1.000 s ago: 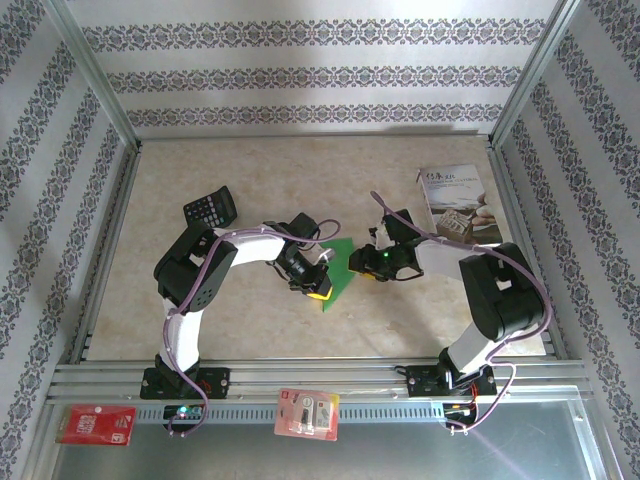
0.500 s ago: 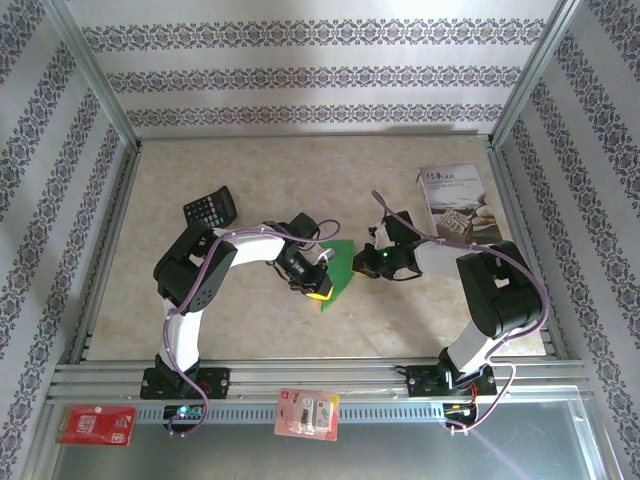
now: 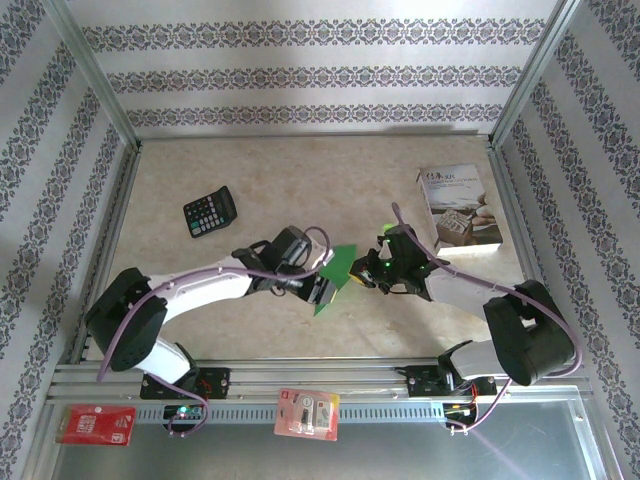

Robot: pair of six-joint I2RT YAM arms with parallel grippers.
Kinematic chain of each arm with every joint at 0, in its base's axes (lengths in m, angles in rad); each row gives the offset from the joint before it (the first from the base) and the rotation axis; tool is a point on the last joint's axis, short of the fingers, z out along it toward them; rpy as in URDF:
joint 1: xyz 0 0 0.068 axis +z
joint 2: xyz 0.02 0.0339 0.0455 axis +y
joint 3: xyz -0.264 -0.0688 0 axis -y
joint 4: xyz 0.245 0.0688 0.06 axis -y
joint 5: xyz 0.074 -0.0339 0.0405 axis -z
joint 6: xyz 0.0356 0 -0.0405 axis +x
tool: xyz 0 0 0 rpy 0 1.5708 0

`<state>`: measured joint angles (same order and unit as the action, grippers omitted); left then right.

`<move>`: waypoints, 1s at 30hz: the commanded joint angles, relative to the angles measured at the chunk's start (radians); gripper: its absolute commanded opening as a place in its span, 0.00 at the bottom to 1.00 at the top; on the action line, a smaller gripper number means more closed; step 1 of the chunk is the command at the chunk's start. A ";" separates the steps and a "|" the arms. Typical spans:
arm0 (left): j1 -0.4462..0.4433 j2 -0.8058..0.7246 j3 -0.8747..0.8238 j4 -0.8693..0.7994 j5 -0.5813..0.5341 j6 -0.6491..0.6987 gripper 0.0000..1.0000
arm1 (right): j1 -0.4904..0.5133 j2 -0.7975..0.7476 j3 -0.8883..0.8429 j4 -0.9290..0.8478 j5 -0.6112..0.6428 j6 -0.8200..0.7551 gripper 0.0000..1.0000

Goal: Fold a paper plane with a square sheet of paper (pick it up from the middle)
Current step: Rotate the paper at the center of the table, then fold the wing for the fifth time at the center of the table.

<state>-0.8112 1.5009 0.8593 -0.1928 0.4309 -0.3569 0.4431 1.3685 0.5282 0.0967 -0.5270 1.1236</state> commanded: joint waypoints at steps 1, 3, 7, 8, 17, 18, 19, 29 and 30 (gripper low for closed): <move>-0.054 -0.031 -0.049 0.104 -0.225 0.056 0.53 | 0.011 -0.023 -0.032 0.052 0.032 0.123 0.00; -0.089 -0.029 -0.053 0.109 -0.292 0.091 0.54 | 0.020 -0.024 -0.037 0.070 0.031 0.150 0.00; -0.136 0.010 -0.037 0.094 -0.392 0.143 0.57 | 0.035 -0.022 -0.038 0.087 0.033 0.179 0.00; -0.146 0.021 -0.031 0.091 -0.407 0.154 0.57 | 0.037 -0.023 -0.040 0.089 0.034 0.184 0.00; -0.199 0.137 0.045 0.050 -0.541 0.226 0.57 | 0.039 -0.010 -0.048 0.118 0.025 0.209 0.00; -0.201 0.144 0.049 0.049 -0.555 0.229 0.57 | 0.039 -0.007 -0.048 0.120 0.023 0.210 0.00; -0.202 0.150 0.053 0.046 -0.564 0.231 0.56 | 0.039 -0.008 -0.048 0.122 0.022 0.212 0.00; -0.204 0.177 0.060 0.059 -0.610 0.250 0.41 | 0.040 0.021 -0.050 0.147 0.015 0.217 0.00; -0.204 0.181 0.060 0.060 -0.612 0.249 0.39 | 0.038 0.022 -0.050 0.150 0.015 0.218 0.00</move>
<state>-1.0016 1.6665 0.8970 -0.1333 -0.1482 -0.1307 0.4694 1.3769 0.4881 0.2203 -0.5098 1.3331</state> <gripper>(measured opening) 0.399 0.050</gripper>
